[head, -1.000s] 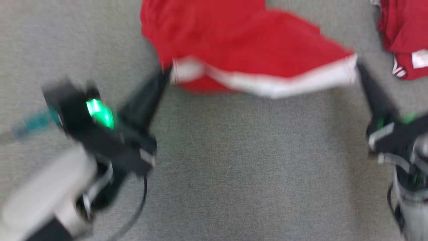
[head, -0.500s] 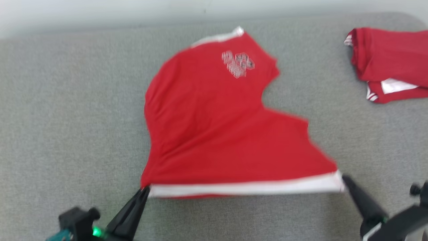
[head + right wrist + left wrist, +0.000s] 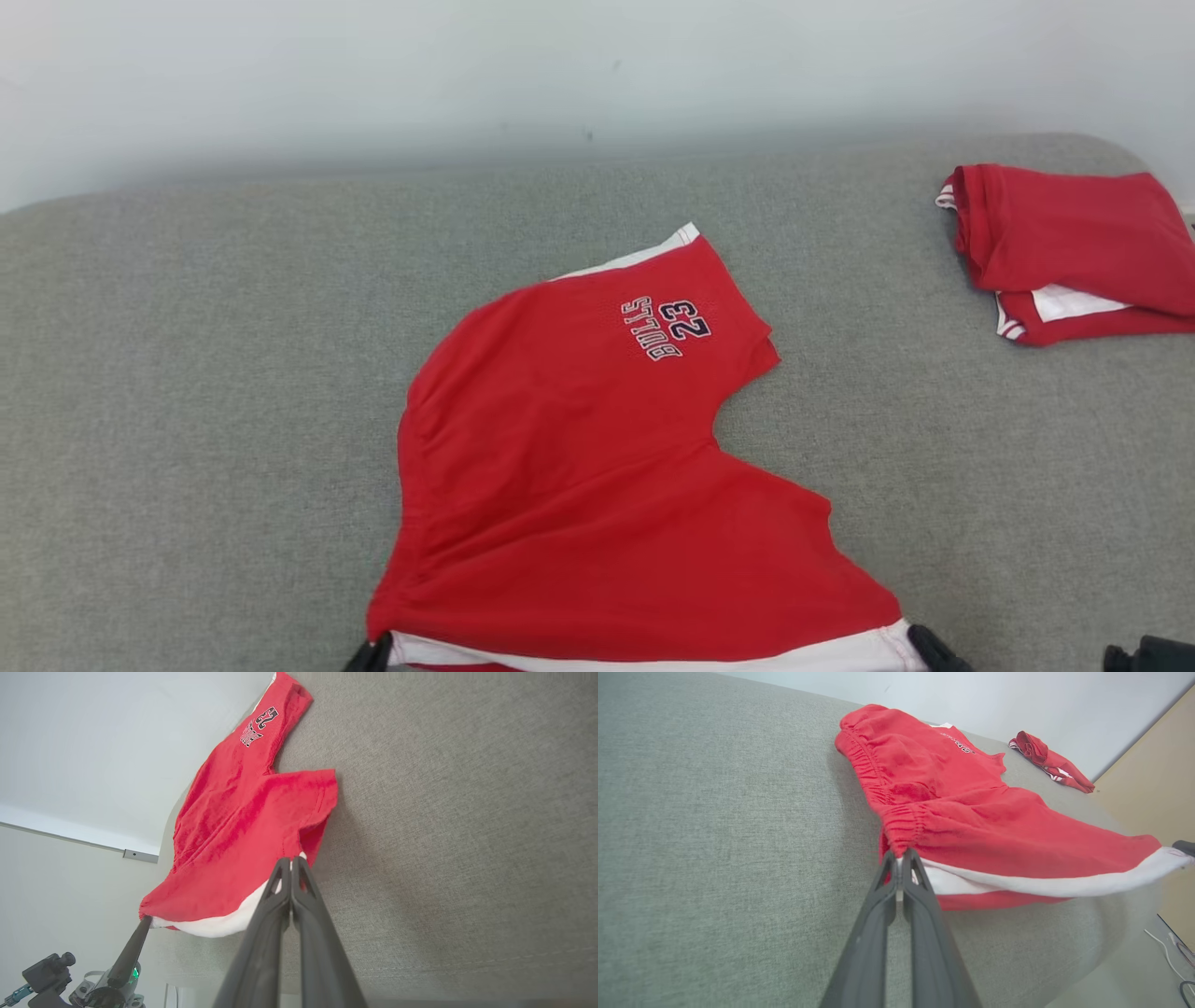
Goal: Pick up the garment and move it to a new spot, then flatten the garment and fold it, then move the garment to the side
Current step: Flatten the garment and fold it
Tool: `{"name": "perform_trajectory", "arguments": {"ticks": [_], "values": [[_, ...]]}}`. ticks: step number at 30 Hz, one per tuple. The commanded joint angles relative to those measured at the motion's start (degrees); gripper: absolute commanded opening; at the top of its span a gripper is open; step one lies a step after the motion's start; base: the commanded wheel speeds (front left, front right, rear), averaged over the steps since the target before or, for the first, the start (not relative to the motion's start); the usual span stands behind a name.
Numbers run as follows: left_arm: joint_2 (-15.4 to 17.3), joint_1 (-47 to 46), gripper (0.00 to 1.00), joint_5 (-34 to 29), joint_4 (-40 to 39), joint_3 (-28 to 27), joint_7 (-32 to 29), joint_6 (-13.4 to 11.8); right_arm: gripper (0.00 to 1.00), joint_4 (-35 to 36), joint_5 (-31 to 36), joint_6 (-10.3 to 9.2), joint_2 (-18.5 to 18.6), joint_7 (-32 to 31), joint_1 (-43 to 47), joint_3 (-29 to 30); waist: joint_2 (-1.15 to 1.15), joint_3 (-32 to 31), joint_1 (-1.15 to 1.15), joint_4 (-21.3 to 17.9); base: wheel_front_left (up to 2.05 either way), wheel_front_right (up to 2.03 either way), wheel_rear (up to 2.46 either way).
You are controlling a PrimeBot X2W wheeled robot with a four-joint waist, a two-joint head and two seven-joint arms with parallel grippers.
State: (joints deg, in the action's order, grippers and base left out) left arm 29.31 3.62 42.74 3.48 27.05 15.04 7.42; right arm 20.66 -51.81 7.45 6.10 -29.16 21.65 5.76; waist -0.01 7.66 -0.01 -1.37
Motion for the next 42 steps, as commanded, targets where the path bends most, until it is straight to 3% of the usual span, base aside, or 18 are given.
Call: {"name": "perform_trajectory", "arguments": {"ticks": [1,7,16,28,35,42], "values": [[-0.61,0.31,0.0,-0.13,-0.17,0.0,0.16,0.05,0.0,0.4,0.62,0.07,-0.17,0.12,0.04,0.54,0.01,-0.51,0.01,0.3,0.0,0.0,0.0],[-3.44,-1.83,0.0,-2.44,-1.91,1.09,0.16,0.01,0.0,0.36,2.1,0.07,-0.38,0.98,-4.67,4.33,0.01,-0.11,0.01,1.74,0.0,0.0,0.0],[-7.91,-7.84,0.0,-4.76,-5.36,-0.05,0.16,0.03,0.0,-6.71,5.3,0.07,5.51,1.74,-21.48,5.9,0.01,2.09,0.01,6.21,0.0,0.0,0.0],[-11.65,-23.93,0.0,-2.07,2.93,1.04,0.16,0.03,0.0,-34.6,8.12,0.07,11.86,6.38,-55.44,-2.41,0.01,8.58,0.01,10.96,0.0,0.0,0.0],[-13.57,-32.18,0.0,-2.14,9.08,1.44,0.17,0.03,0.0,-49.07,10.74,0.07,14.33,11.72,-68.4,-8.25,0.01,12.71,0.01,12.29,0.0,0.0,0.0],[-15.27,-38.27,0.0,-2.74,15.84,2.36,0.17,0.03,0.0,-59.09,12.91,0.07,15.27,16.8,-76.23,-15.22,0.01,15.91,0.01,12.77,0.0,0.0,0.0]]}}
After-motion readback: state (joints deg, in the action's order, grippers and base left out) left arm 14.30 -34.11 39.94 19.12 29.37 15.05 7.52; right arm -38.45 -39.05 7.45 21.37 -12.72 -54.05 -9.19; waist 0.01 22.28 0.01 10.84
